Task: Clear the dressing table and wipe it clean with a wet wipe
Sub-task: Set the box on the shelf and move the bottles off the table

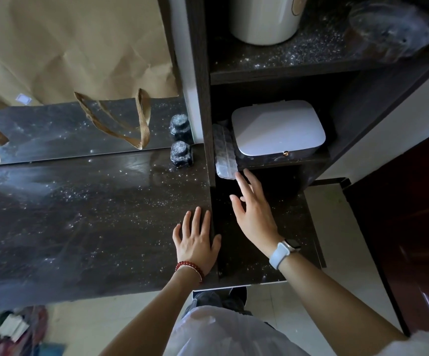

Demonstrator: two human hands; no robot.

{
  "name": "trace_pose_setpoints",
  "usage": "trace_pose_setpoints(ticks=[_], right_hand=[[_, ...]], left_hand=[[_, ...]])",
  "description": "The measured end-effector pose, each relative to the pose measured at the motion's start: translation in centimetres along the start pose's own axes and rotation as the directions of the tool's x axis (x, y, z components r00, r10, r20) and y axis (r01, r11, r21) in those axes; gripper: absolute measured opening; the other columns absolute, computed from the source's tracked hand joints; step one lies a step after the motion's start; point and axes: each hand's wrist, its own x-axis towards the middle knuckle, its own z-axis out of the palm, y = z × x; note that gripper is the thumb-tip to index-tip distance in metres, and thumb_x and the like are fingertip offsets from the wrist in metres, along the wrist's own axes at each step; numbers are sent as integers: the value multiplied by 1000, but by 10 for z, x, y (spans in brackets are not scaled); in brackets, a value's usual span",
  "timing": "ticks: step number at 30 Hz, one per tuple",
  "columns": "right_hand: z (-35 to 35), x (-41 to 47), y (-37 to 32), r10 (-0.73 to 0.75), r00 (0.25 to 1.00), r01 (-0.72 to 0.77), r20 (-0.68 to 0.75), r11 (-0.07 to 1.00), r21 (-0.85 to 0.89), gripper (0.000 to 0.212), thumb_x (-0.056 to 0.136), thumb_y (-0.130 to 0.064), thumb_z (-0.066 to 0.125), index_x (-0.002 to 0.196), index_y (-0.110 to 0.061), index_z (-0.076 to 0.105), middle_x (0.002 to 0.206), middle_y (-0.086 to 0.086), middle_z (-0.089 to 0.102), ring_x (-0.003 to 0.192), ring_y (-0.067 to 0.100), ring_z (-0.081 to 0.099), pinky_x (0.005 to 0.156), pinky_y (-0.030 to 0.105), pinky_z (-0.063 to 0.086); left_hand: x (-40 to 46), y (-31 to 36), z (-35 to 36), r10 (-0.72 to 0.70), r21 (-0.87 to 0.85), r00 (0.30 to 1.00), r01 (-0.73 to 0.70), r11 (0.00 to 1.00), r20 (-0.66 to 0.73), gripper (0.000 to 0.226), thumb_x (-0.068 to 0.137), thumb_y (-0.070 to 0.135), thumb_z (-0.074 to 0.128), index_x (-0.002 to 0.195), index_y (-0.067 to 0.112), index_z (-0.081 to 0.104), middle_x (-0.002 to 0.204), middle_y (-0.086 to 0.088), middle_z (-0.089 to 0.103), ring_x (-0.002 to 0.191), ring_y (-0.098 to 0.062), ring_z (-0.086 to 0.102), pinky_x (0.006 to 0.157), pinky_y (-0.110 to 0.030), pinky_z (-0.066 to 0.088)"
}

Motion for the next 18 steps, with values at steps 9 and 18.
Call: trace_pose_setpoints(ticks=[9,18], right_hand=[[14,-32,-11,-114,994,114,0,993,-37,29,89,-18,40,112,-8,55,110,7,57,106,11,50,89,25,45],[85,60,-77,-36,981,56,191,993,-100,54,86,-10,56,135,3,35,134,21,42,127,33,38,107,44,34]], left_hand=[[-4,-21,-31,14,-116,994,-26,993,-106,48,77,36,37,117,17,57,128,-10,55,118,-32,51,91,-52,42],[-1,-101,-56,-275,-175,960,263,949,-52,50,92,37,37,139,24,29,151,-3,20,139,-24,11,112,-45,10]])
